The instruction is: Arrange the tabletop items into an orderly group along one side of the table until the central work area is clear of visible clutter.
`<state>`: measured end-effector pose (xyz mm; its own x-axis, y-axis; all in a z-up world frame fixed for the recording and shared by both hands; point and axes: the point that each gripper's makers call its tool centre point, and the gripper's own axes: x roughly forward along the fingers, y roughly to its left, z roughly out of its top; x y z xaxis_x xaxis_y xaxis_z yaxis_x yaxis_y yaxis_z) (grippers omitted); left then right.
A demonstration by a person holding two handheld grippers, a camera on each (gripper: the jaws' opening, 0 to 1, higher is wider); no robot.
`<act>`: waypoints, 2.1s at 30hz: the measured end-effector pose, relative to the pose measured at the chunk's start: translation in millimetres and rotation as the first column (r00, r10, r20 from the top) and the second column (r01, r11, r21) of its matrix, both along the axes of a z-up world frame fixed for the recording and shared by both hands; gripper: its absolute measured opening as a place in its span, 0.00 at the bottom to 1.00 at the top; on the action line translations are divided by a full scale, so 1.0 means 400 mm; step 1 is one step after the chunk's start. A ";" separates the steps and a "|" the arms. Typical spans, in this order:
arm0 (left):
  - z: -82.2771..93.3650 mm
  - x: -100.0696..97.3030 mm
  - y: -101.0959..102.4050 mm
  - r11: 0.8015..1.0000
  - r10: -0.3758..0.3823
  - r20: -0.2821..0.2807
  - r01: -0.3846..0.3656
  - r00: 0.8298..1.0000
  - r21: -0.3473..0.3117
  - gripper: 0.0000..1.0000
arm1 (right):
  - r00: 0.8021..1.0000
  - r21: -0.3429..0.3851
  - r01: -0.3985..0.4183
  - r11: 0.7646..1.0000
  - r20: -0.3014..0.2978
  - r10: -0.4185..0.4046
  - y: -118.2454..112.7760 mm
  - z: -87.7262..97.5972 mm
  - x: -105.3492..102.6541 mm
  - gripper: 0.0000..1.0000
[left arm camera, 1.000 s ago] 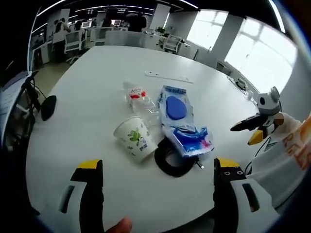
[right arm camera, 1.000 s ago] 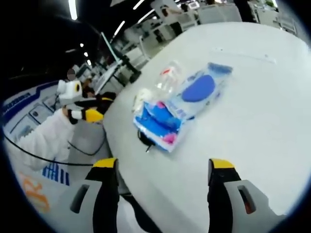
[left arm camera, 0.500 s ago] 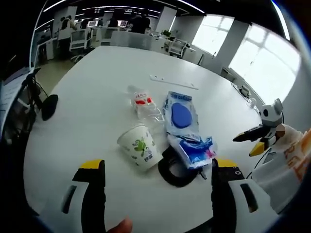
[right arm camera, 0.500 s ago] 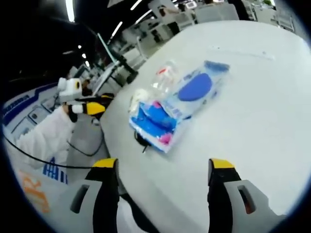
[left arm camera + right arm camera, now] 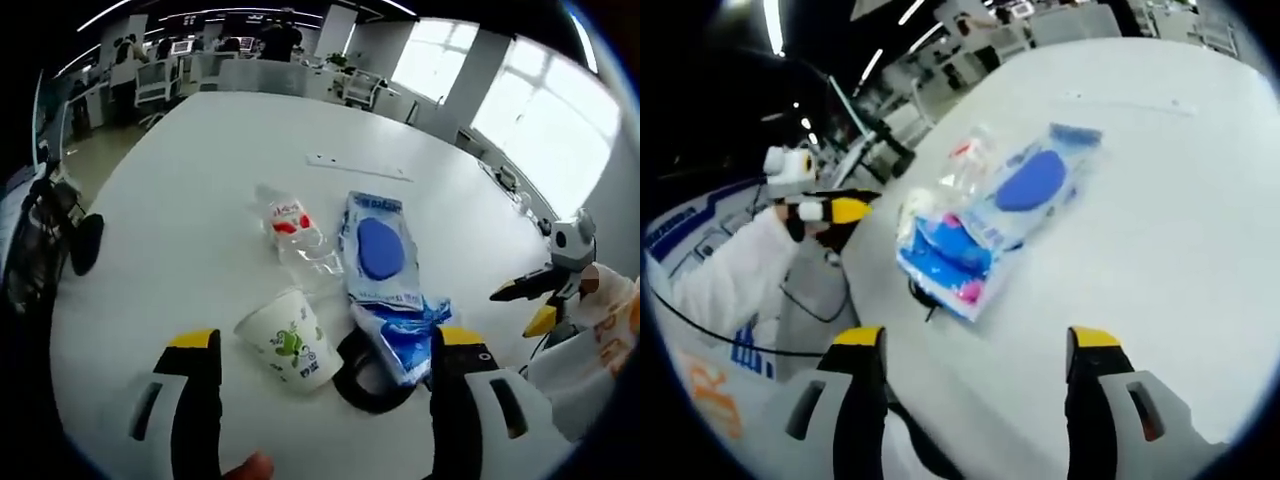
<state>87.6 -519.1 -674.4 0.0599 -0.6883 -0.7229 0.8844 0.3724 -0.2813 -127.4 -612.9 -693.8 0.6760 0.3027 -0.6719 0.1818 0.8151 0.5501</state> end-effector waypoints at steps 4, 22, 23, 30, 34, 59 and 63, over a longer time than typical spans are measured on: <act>0.010 0.010 -0.031 1.000 0.013 -0.006 -0.013 1.000 -0.024 0.86 | 1.000 0.004 -0.002 1.000 -0.010 0.002 0.003 -0.006 -0.005 0.72; -0.013 0.050 -0.105 0.999 0.047 0.003 -0.048 0.999 0.024 0.80 | 1.000 0.033 0.007 0.999 -0.016 -0.007 0.007 -0.017 -0.003 0.71; -0.016 0.054 -0.107 0.998 0.052 0.000 -0.052 0.999 0.030 0.80 | 1.000 0.036 0.009 0.999 -0.015 -0.009 0.006 -0.018 -0.003 0.71; -0.031 0.072 -0.146 0.995 0.089 -0.041 -0.087 0.995 0.040 0.79 | 1.000 0.046 0.011 0.999 -0.022 -0.010 0.002 -0.026 -0.005 0.70; -0.044 0.077 -0.167 0.994 0.094 -0.052 -0.091 0.994 0.062 0.77 | 1.000 0.058 0.018 0.998 -0.023 -0.017 0.000 -0.029 -0.005 0.69; -0.128 0.140 -0.273 0.969 0.228 -0.136 -0.212 0.964 0.125 0.73 | 0.999 0.105 0.041 0.994 -0.004 -0.041 -0.018 -0.039 -0.012 0.65; -0.143 0.144 -0.285 0.967 0.236 -0.158 -0.216 0.959 0.135 0.71 | 0.998 0.113 0.061 0.992 -0.008 -0.061 -0.029 -0.045 -0.014 0.65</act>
<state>145.3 -633.2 -731.4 0.0728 -0.5829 -0.8093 0.7154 0.5959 -0.3649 -133.1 -624.5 -711.8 0.6926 0.3353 -0.6386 0.2319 0.7349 0.6373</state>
